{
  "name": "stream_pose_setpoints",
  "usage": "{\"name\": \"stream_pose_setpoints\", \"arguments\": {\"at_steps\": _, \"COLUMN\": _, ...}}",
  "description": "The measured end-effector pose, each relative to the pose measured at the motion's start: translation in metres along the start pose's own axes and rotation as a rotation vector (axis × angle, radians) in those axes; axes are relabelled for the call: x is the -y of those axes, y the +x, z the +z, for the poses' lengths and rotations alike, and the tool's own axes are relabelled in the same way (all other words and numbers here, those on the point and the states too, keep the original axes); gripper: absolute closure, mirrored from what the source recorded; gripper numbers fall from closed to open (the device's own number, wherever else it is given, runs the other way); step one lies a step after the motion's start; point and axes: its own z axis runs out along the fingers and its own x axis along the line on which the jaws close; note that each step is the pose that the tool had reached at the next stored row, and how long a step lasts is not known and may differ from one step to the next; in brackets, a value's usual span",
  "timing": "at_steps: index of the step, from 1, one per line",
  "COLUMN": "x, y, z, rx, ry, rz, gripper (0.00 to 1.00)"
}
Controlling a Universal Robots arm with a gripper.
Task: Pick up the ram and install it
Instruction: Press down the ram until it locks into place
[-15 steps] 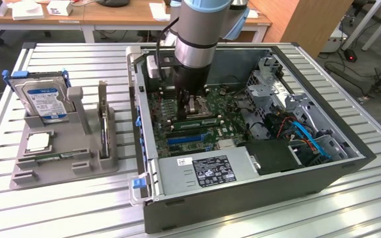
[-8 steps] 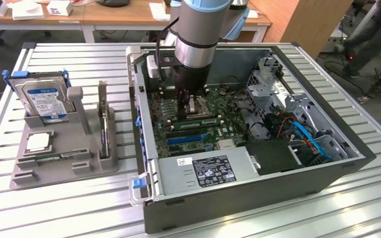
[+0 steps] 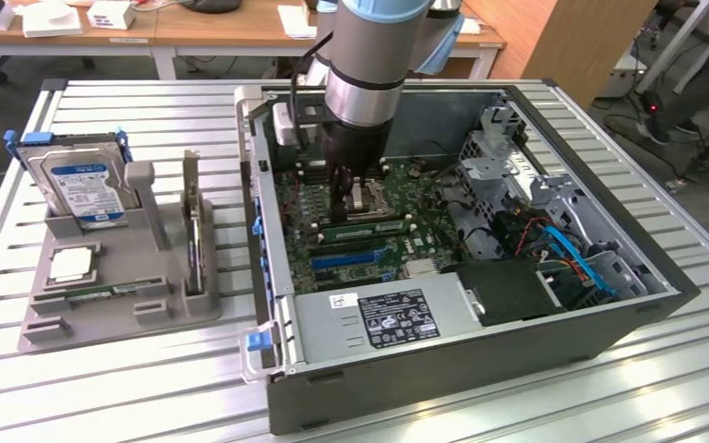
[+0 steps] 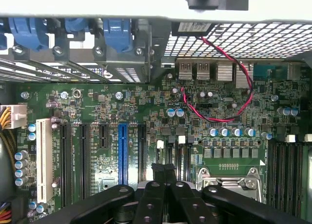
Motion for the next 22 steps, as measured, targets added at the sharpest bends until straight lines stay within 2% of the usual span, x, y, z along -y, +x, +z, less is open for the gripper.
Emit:
{"name": "stream_pose_setpoints", "arguments": {"at_steps": 4, "x": 0.0061, "y": 0.0, "z": -0.0002, "rx": 0.0, "ry": 0.0001, "rz": 0.0, "gripper": 0.91}}
{"name": "stream_pose_setpoints", "arguments": {"at_steps": 8, "x": 0.0163, "y": 0.0, "z": -0.0005, "rx": 0.0, "ry": 0.0, "rz": 0.0, "gripper": 0.91}}
{"name": "stream_pose_setpoints", "arguments": {"at_steps": 9, "x": 0.0214, "y": 0.0, "z": -0.0007, "rx": 0.0, "ry": 0.0, "rz": 0.0, "gripper": 0.91}}
{"name": "stream_pose_setpoints", "arguments": {"at_steps": 16, "x": 0.0363, "y": 0.0, "z": -0.0011, "rx": 0.0, "ry": 0.0, "rz": 0.0, "gripper": 0.91}}
{"name": "stream_pose_setpoints", "arguments": {"at_steps": 19, "x": 0.0419, "y": 0.0, "z": -0.0013, "rx": 0.0, "ry": 0.0, "rz": -0.001, "gripper": 0.91}}
{"name": "stream_pose_setpoints", "arguments": {"at_steps": 22, "x": 0.0433, "y": 0.0, "z": -0.0013, "rx": 0.0, "ry": 0.0, "rz": -0.001, "gripper": 0.91}}
